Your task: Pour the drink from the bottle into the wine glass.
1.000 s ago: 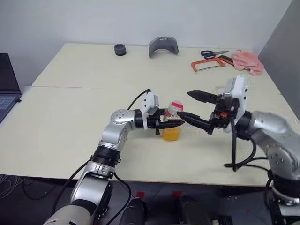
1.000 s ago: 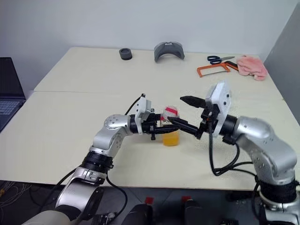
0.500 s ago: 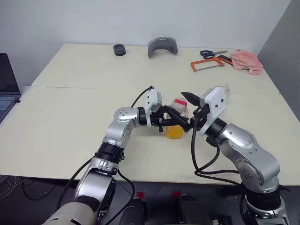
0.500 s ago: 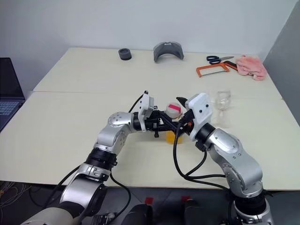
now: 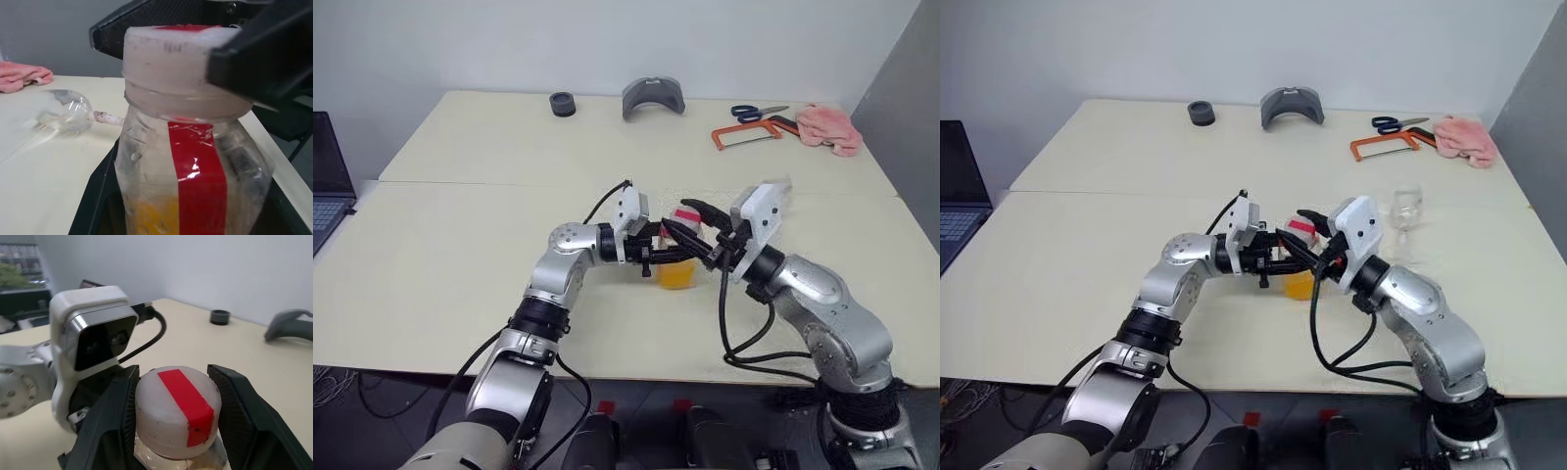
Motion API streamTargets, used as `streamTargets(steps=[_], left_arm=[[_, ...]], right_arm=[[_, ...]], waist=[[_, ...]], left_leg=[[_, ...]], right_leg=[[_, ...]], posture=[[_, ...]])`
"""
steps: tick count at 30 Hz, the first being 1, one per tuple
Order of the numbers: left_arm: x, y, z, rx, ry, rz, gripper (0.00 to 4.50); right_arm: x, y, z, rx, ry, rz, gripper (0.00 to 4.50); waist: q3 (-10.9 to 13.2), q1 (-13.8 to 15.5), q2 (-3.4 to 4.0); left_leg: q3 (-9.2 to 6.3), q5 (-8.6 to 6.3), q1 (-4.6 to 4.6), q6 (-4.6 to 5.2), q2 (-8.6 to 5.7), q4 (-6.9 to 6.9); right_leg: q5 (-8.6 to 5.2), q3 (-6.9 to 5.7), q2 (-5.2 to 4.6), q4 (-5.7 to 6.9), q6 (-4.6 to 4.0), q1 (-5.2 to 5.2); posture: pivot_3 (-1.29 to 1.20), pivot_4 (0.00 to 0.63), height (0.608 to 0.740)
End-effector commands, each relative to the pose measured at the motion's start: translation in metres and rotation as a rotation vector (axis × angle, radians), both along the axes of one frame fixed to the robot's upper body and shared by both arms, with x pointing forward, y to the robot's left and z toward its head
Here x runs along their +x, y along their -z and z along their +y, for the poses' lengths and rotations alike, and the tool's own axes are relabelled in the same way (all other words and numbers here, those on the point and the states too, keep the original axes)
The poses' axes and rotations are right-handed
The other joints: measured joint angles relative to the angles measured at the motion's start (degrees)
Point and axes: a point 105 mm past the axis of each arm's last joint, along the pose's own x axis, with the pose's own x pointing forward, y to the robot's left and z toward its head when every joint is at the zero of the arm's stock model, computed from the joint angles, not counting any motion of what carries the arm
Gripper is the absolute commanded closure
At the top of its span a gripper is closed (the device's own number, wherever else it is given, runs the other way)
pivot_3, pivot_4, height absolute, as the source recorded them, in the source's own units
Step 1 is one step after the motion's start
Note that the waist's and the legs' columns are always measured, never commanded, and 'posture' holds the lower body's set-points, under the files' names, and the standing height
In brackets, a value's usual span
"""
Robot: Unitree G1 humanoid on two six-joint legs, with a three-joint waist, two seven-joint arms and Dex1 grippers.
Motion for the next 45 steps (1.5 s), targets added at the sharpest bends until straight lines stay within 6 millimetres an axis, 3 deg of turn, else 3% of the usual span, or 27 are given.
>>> streamTargets(steps=[1, 3, 6, 9, 15, 16, 21, 29, 43, 45], left_arm=[[-0.002, -0.015, 0.001, 0.019, 0.045, -0.056, 2.78], [-0.002, -0.014, 0.002, 0.035, 0.057, -0.061, 2.78], [0.0, -0.014, 0.002, 0.032, 0.05, -0.067, 2.78], [0.001, -0.015, 0.002, 0.015, 0.032, -0.068, 2.78], [0.005, -0.015, 0.003, -0.019, -0.023, -0.061, 2.78], [0.006, -0.015, 0.003, -0.021, -0.032, -0.062, 2.78], [0.013, -0.016, 0.003, -0.039, -0.066, -0.069, 2.78], [0.021, -0.021, -0.006, -0.05, -0.066, -0.091, 2.78], [0.021, -0.023, -0.012, -0.048, -0.043, -0.103, 2.78], [0.022, -0.023, -0.011, -0.048, -0.046, -0.105, 2.78]], right_arm=[[-0.015, -0.01, 0.005, -0.231, -0.33, -0.103, 2.61], [-0.008, -0.017, -0.001, -0.342, -0.426, -0.104, 2.61], [-0.004, -0.028, -0.004, -0.375, -0.498, -0.022, 2.61], [0.001, -0.027, -0.008, -0.375, -0.466, -0.01, 2.61], [0.008, -0.043, -0.03, -0.184, -0.226, -0.048, 0.6], [0.003, -0.044, -0.033, -0.14, -0.192, -0.039, 0.52], [-0.016, -0.033, -0.024, 0.008, -0.03, -0.016, 0.52], [-0.007, -0.024, -0.003, 0.144, 0.296, -0.085, 0.52], [0.005, -0.014, -0.004, 0.144, 0.399, -0.085, 0.52], [0.005, -0.01, -0.003, 0.129, 0.393, -0.074, 0.91]], waist=[[0.01, -0.06, 0.01], [0.01, -0.1, 0.01], [0.01, -0.14, 0.01], [0.01, 0.04, 0.01], [0.01, 0.17, 0.01], [0.01, 0.24, 0.01], [0.01, 0.24, 0.0], [0.0, -0.02, 0.02], [0.0, -0.03, 0.02], [0.0, -0.03, 0.02]], left_leg=[[0.03, 0.0, 0.02, 0.01, -0.01, 0.0], [0.1, -0.01, 0.02, 0.02, 0.01, 0.01], [0.1, 0.0, 0.04, 0.02, 0.05, -0.03], [0.05, 0.01, 0.01, 0.01, 0.11, -0.04], [-0.08, 0.03, -0.06, -0.03, 0.13, 0.0], [-0.08, 0.06, -0.06, -0.08, 0.11, 0.01], [-0.23, 0.06, -0.1, -0.09, 0.1, -0.01], [-0.14, 0.05, 0.04, -0.06, 0.02, 0.09], [-0.04, 0.05, 0.04, -0.08, 0.01, 0.09], [-0.03, 0.05, 0.03, -0.06, 0.01, 0.1]], right_leg=[[0.0, 0.0, 0.01, 0.0, 0.0, 0.0], [0.0, -0.03, 0.08, -0.02, 0.0, 0.01], [0.01, -0.05, 0.11, -0.01, -0.02, 0.0], [0.01, -0.07, 0.03, -0.02, -0.03, 0.0], [0.02, 0.01, -0.2, -0.02, -0.02, -0.03], [0.01, 0.02, -0.22, 0.0, -0.02, -0.04], [0.01, -0.03, -0.23, 0.03, -0.02, -0.05], [0.0, 0.05, -0.01, 0.34, -0.01, -0.08], [0.0, 0.06, -0.01, 0.33, -0.02, -0.08], [0.0, 0.05, -0.01, 0.33, -0.02, -0.08]], posture=[[0.0, 0.15, 0.74], [0.0, 0.15, 0.74], [0.0, 0.15, 0.74], [0.0, 0.15, 0.74], [0.0, 0.15, 0.74], [0.0, 0.15, 0.74], [0.0, 0.15, 0.74], [0.0, 0.15, 0.74], [0.0, 0.15, 0.74], [0.0, 0.15, 0.74]])
